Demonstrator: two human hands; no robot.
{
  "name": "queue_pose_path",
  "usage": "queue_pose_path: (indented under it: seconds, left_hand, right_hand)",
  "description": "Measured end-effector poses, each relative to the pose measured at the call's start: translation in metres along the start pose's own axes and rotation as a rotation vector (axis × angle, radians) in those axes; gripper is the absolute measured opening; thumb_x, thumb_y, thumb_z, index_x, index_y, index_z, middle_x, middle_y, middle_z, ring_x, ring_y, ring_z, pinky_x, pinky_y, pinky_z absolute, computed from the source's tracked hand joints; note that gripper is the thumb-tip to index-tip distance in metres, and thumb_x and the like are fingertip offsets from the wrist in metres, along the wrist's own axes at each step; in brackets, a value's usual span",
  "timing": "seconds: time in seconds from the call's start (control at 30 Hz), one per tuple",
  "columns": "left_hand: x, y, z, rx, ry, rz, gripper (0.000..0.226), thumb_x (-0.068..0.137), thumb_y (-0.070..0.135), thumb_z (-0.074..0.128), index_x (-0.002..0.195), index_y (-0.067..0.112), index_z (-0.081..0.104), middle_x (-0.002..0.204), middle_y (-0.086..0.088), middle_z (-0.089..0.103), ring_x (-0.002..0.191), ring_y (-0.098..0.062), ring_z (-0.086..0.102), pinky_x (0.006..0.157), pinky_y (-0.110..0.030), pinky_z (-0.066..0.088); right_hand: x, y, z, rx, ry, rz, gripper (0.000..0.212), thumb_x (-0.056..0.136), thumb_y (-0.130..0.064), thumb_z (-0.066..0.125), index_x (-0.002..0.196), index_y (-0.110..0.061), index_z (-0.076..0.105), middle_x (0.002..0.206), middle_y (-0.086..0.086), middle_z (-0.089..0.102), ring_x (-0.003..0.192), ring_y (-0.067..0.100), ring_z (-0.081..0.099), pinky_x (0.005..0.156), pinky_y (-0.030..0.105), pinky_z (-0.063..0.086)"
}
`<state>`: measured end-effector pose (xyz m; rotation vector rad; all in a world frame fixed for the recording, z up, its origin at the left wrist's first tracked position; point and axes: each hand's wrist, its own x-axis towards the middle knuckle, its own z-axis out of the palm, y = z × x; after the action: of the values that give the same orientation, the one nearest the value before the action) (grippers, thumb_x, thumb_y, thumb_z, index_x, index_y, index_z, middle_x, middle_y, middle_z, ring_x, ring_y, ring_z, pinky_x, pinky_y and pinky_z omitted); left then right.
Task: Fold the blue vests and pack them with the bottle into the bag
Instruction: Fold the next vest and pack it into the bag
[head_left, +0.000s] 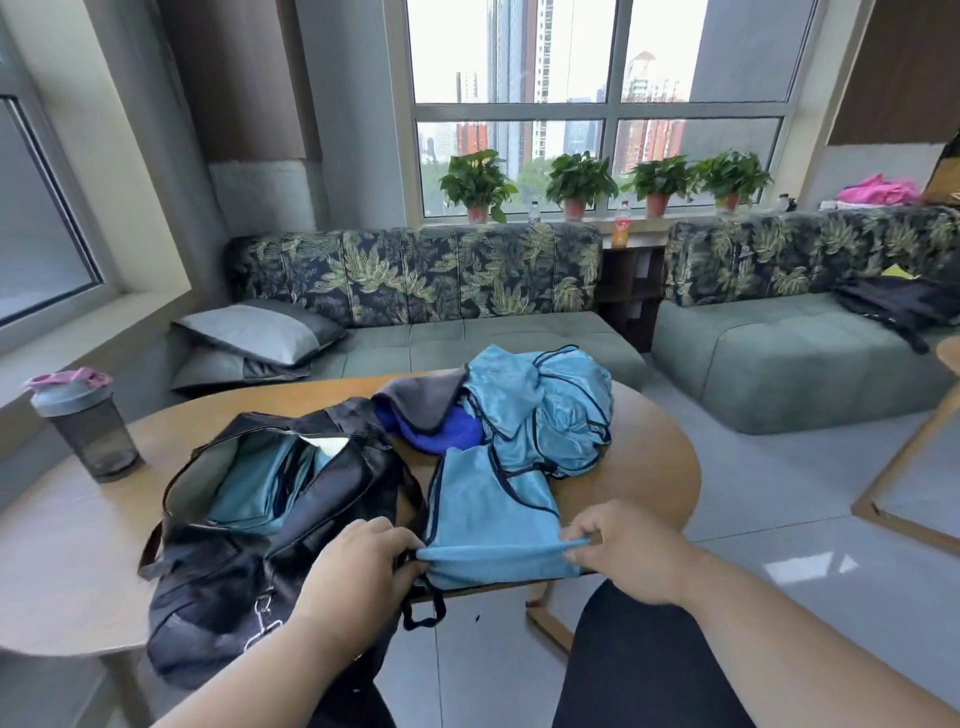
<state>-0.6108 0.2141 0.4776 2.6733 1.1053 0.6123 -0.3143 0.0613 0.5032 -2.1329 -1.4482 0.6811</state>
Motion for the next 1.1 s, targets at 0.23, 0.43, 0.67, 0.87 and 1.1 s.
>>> queue_pose_path:
  seconds: [0.23,0.43,0.67,0.87,1.1]
  left_hand:
    - [-0.001,0.014,-0.031,-0.152,-0.098,-0.045,0.006,0.089,0.044,0.080,0.086,0.043,0.075,0.082,0.014,0.060,0.084,-0.001,0.058,0.067,-0.015,0.041]
    - [0.023,0.020,-0.049,-0.181,-0.259,-0.090,0.009,0.091,0.044,0.078,0.085,0.039,0.074,0.074,0.014,0.061,0.067,0.000,0.056,0.058,-0.019,0.043]
    - [0.102,0.019,-0.039,0.042,-0.285,-0.091,0.008,0.096,0.042,0.071,0.098,0.035,0.072,0.089,0.014,0.065,0.087,-0.010,0.061,0.070,-0.028,0.044]
    - [0.168,0.009,0.007,0.113,-0.236,-0.172,0.038,0.099,0.043,0.066,0.133,0.028,0.065,0.126,0.004,0.069,0.117,-0.023,0.064,0.092,-0.036,0.053]
    - [0.136,0.014,0.047,0.005,-0.102,-0.144,0.045,0.098,0.047,0.063,0.139,0.029,0.062,0.122,0.006,0.063,0.119,-0.022,0.057,0.099,-0.038,0.051]
  right_hand:
    - [-0.018,-0.008,-0.016,0.011,-0.067,-0.082,0.016,0.097,-0.031,0.073,0.081,-0.029,0.073,0.067,-0.017,0.062,0.059,-0.001,0.049,0.062,0.021,0.040]
    - [-0.009,0.000,-0.028,0.263,-0.043,-0.063,0.013,0.096,-0.032,0.074,0.089,-0.020,0.074,0.075,0.000,0.066,0.068,0.008,0.050,0.067,0.027,0.039]
    - [0.037,0.000,-0.038,0.391,0.070,-0.055,0.017,0.096,-0.031,0.075,0.089,-0.016,0.074,0.092,0.011,0.078,0.079,0.012,0.065,0.076,0.029,0.047]
    - [0.115,0.018,-0.023,0.500,0.289,0.082,0.020,0.089,-0.043,0.076,0.102,-0.027,0.073,0.089,-0.011,0.071,0.085,0.008,0.068,0.089,0.037,0.055]
    - [0.113,0.041,0.015,0.257,0.229,0.357,0.048,0.095,-0.048,0.071,0.132,-0.019,0.059,0.112,-0.002,0.064,0.104,0.021,0.064,0.084,0.031,0.047]
